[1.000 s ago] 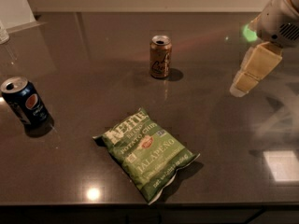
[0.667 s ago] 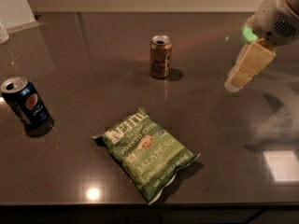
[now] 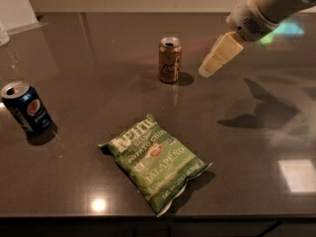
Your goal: Move orange can near green jalapeno chip bag
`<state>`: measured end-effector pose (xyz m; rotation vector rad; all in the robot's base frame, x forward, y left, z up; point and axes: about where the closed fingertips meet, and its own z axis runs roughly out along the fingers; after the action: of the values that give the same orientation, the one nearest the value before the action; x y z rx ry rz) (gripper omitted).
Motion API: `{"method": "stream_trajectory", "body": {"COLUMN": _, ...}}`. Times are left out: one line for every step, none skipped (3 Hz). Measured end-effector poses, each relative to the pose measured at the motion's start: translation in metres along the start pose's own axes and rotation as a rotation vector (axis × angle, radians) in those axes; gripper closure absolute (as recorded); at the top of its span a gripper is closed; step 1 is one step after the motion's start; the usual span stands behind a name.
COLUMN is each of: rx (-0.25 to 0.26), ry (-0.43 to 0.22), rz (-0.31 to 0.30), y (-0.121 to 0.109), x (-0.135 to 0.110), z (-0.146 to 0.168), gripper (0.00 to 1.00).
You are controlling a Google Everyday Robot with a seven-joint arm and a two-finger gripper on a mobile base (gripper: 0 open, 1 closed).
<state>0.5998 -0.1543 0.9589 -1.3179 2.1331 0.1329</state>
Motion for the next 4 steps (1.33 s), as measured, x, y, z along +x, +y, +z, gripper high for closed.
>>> {"method": "stream_trajectory", "body": {"rx": 0.0, "ry": -0.061, "rz": 0.028, "y": -0.013, "x": -0.02, "z": 0.027, "gripper": 0.0}}
{"method": "stream_trajectory", "body": {"rx": -0.02, "ry": -0.107, "rz": 0.051, "y": -0.018, "x": -0.036, "z": 0.054, "gripper": 0.0}}
{"method": "stream_trajectory", "body": {"rx": -0.049, "ry": -0.138, "rz": 0.072, "y": -0.019, "x": -0.047, "z": 0.077, "gripper": 0.0}}
{"method": "stream_trajectory", "body": {"rx": -0.078, "ry": -0.156, "rz": 0.089, "y": -0.019, "x": -0.055, "z": 0.096, "gripper": 0.0}}
